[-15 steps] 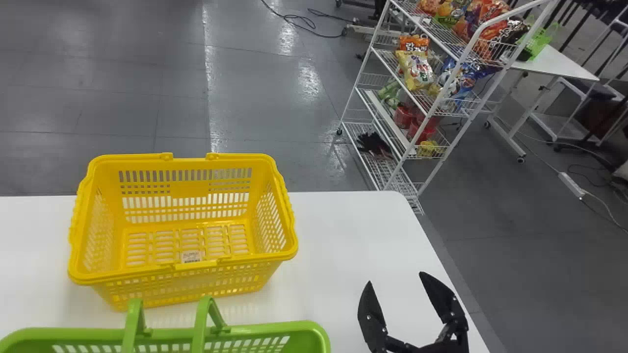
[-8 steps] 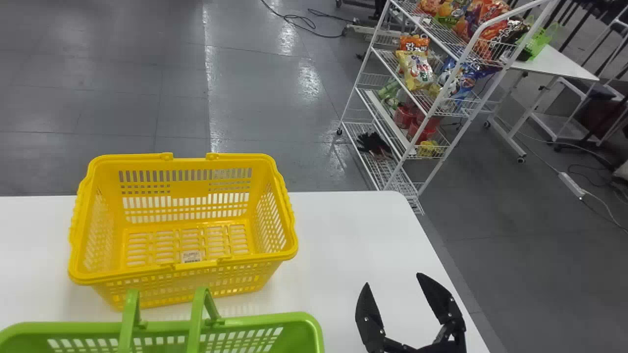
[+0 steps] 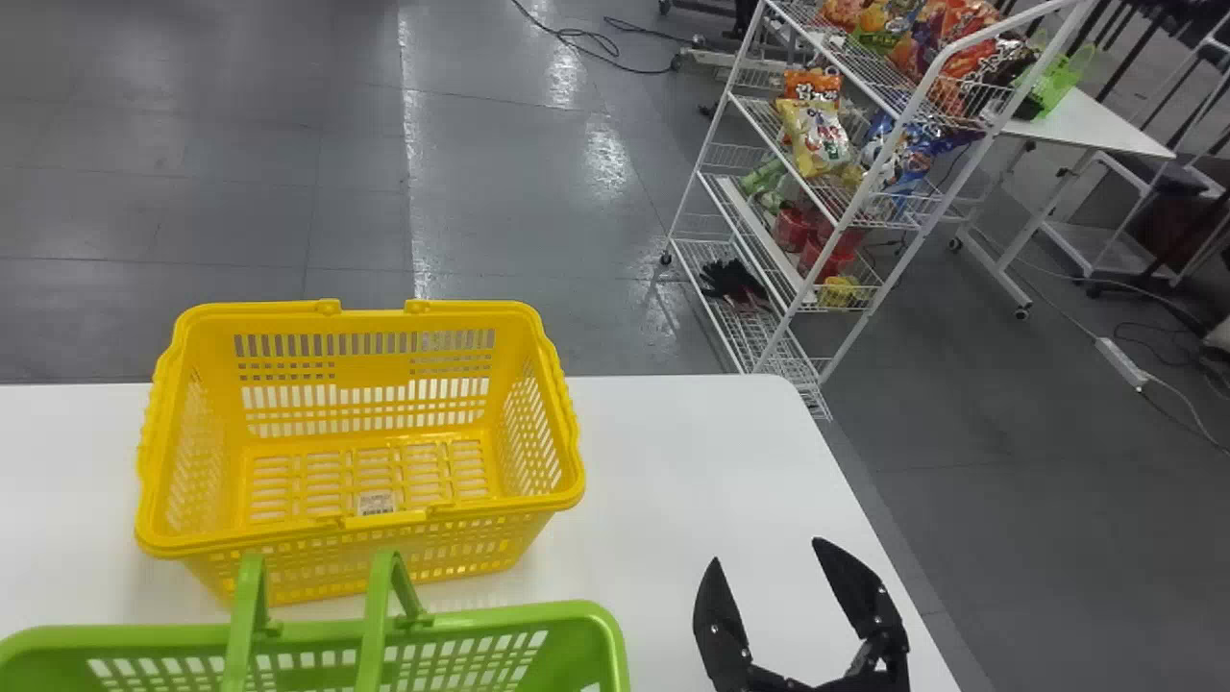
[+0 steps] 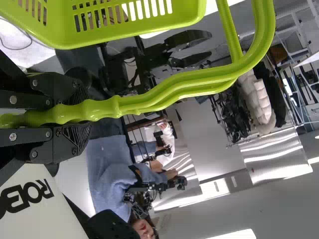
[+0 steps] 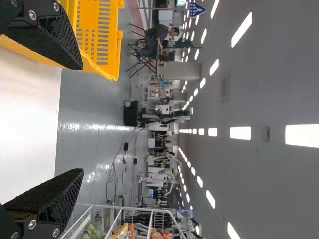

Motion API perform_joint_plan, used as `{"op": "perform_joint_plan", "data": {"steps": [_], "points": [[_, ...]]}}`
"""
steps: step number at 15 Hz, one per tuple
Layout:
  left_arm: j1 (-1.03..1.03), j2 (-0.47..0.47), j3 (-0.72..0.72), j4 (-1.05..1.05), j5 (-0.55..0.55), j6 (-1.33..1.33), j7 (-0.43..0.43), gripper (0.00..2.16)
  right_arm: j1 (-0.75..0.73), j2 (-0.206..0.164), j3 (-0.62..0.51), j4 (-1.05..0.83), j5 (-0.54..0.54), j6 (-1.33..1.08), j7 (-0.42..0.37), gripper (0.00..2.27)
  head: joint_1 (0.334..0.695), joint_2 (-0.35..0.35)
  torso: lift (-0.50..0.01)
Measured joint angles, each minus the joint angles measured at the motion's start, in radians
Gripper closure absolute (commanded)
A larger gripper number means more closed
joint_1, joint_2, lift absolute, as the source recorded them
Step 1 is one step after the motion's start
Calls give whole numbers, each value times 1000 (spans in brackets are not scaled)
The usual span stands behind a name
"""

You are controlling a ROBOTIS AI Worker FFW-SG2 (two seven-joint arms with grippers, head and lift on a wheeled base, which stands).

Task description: Grasp handle with right gripper to insert into left gripper then lift and swing left to center

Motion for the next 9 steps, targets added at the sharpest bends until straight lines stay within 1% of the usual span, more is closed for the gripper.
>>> {"op": "perform_joint_plan", "data": {"steps": [9], "points": [[-1, 3, 6, 0, 12, 0, 2, 1976, 0, 2, 1, 1, 0, -5, 0, 63, 695, -350, -93]]}}
